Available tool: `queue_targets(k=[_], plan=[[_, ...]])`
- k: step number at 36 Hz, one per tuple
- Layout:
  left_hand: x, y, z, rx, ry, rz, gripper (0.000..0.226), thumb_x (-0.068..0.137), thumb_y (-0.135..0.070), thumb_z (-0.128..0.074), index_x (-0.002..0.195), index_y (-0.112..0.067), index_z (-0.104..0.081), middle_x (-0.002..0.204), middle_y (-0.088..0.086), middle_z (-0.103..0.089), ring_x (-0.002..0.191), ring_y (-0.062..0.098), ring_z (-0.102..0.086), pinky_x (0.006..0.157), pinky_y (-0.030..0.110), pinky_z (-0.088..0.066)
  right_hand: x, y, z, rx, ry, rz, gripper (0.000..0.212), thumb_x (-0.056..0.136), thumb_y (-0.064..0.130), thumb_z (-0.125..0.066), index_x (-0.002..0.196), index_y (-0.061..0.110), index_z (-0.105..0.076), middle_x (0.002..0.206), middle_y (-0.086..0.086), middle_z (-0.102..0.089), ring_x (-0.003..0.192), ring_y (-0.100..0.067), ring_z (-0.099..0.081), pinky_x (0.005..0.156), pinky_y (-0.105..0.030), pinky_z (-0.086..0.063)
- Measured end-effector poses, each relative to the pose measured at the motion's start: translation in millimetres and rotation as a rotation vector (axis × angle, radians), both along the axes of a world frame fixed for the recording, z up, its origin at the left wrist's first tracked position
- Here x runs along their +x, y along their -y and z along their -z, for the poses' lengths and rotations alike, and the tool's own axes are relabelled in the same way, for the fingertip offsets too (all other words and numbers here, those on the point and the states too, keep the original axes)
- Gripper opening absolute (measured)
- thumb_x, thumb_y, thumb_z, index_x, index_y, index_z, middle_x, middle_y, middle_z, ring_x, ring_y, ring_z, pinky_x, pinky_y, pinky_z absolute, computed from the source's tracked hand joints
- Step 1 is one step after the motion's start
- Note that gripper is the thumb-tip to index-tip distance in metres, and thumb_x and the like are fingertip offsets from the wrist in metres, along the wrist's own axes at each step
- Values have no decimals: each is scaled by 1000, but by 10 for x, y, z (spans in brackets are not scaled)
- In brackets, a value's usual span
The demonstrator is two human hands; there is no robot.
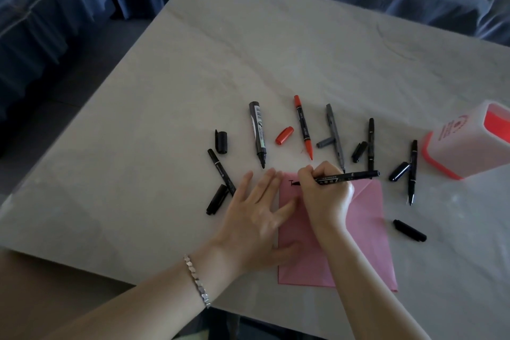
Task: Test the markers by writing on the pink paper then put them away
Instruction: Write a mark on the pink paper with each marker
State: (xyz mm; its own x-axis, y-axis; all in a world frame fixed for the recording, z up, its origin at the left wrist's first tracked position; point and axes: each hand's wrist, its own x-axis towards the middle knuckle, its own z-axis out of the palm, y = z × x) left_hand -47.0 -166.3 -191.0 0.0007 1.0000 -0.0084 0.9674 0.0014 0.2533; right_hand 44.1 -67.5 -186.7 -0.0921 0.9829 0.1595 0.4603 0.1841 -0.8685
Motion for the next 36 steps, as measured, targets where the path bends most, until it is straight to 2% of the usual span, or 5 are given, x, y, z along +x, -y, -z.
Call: queue_targets(k=[15,21,25,31,36], plan=[[6,11,6,14,3,-8,67,66,-63,-46,118,-22,-59,133,21,-51,129,32,-42,105,50,-19,-2,0,19,-15,-19,-43,42,73,2,-63,44,17,-38,35,5,-42,40,0,-42,43,-9,-30],[5,15,4,17,15,-13,67,67,-63,-45,119,-23,-59,133,21,-50,130,31,-41,105,50,-19,3,0,19,-5,-16,-46,47,73,1,-63,41,21,-35,38,16,-48,39,0,-43,42,-9,-30],[2,12,7,18,-6,-4,71,66,-63,-45,123,-23,-55,134,21,-50,130,32,-41,104,50,-20,-3,7,32,-25,1,-69,39,74,4,-65,45,14,-42,39,16,-49,40,2,-44,43,-8,-31],[3,11,16,15,-12,-5,69,66,-64,-45,121,-23,-56,134,21,-50,131,31,-40,103,51,-20,5,6,36,9,42,-4,34,72,3,-63,46,9,-42,38,7,-34,42,-6,-40,44,-13,-31],[6,15,22,27,-5,-1,66,66,-63,-45,115,-21,-60,133,23,-50,130,32,-42,103,51,-20,26,-6,45,26,21,54,39,67,8,-57,44,20,-29,40,5,-26,48,-12,-31,45,-17,-27]])
